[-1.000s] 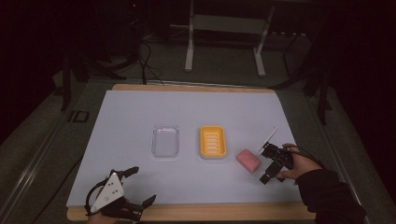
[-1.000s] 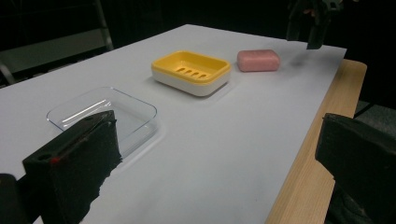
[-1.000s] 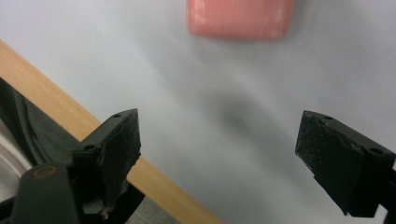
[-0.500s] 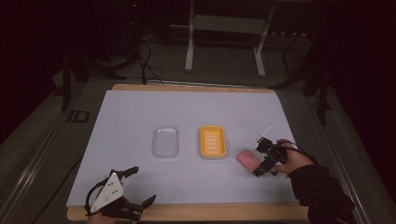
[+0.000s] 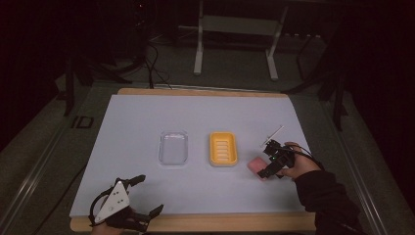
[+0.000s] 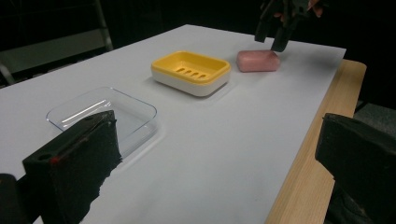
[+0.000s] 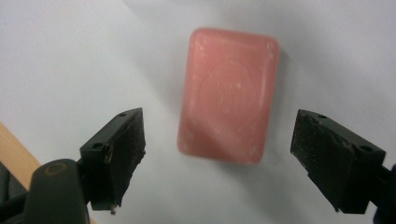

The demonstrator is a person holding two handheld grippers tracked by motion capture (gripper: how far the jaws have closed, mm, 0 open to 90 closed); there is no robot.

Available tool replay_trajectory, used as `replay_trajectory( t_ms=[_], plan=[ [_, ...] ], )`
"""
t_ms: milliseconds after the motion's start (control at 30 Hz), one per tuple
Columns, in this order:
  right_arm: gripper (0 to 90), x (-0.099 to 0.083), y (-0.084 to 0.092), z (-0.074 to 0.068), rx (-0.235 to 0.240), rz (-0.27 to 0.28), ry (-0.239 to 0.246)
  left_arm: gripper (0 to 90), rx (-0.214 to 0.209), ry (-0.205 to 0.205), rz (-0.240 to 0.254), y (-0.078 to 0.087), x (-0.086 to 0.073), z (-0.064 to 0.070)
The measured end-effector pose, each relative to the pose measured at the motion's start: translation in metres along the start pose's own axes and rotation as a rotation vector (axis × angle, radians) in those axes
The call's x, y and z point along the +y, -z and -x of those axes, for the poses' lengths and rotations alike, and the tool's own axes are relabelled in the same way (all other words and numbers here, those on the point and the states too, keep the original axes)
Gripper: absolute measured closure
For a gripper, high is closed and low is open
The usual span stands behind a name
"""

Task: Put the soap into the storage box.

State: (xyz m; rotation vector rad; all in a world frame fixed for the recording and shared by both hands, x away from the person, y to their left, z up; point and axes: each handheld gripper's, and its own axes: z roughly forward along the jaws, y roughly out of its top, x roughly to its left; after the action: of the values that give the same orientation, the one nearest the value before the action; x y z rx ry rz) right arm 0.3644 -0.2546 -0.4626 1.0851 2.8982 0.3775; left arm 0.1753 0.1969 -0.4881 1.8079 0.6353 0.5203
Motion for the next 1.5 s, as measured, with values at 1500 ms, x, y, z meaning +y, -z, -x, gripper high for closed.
replay_trajectory(
  t_ms=[1500],
  plan=[
    [36.8, 0.01, -0.042, -0.003, -0.084, -0.038, -0.014, 0.2, -0.003, 0.001, -0.002, 0.0, 0.0, 0.0]
  ],
)
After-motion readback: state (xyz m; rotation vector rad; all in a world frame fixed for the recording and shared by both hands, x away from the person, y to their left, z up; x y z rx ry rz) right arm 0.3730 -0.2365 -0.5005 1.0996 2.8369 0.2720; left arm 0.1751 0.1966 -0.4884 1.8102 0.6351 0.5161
